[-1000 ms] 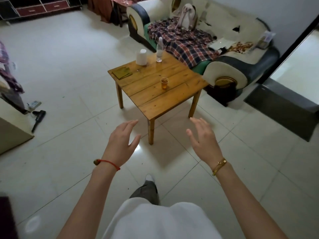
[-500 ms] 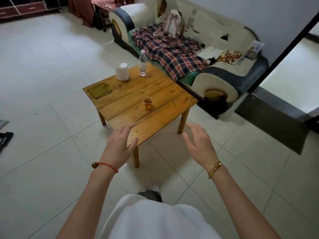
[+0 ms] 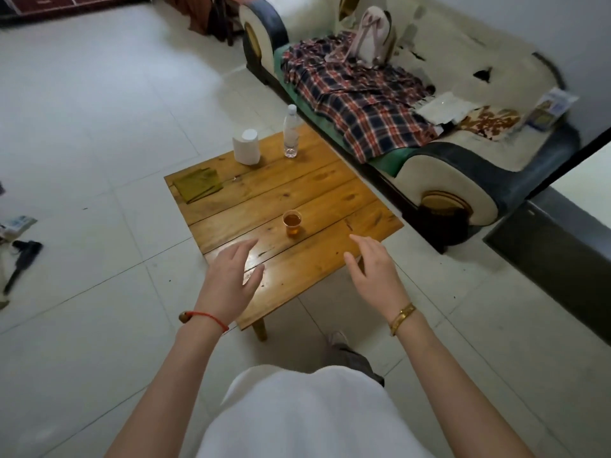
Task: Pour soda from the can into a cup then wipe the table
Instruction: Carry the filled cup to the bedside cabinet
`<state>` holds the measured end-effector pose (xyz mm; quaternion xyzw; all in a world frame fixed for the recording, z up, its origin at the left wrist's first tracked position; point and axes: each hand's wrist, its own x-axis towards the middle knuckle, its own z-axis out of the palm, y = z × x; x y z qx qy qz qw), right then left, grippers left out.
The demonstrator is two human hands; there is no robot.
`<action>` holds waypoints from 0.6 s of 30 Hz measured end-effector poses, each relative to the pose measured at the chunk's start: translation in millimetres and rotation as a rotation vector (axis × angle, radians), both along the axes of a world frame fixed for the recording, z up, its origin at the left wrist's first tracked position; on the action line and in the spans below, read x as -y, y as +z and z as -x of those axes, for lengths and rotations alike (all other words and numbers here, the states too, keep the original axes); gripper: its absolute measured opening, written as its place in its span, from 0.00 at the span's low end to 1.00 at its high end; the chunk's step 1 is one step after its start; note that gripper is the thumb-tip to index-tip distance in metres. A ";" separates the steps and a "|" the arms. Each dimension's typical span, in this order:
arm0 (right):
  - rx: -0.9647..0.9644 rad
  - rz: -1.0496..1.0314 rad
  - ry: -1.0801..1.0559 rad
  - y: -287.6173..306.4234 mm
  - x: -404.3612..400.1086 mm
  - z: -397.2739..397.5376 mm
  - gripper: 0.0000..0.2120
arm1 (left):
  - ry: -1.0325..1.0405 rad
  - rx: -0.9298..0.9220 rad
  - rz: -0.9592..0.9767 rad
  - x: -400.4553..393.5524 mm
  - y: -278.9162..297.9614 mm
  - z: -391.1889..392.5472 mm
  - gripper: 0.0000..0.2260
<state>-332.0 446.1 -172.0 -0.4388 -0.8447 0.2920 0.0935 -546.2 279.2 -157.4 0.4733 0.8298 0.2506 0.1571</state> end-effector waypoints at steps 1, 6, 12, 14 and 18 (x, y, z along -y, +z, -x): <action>0.007 0.003 0.021 -4.8 -11.8 5.1 0.23 | 0.023 0.007 0.009 -7.9 -4.1 1.2 0.23; 0.025 0.039 0.146 -19.2 -76.0 29.7 0.23 | 0.143 0.035 0.043 -48.5 -21.7 3.0 0.23; 0.062 0.053 0.302 -10.9 -172.2 51.1 0.23 | 0.335 0.087 0.019 -116.3 -23.9 -8.6 0.23; 0.074 0.074 0.344 -9.4 -202.0 59.4 0.22 | 0.404 0.117 0.004 -136.4 -24.4 -13.4 0.23; 0.078 0.120 0.394 -18.0 -245.7 77.5 0.20 | 0.508 0.171 -0.013 -163.7 -32.4 -20.7 0.24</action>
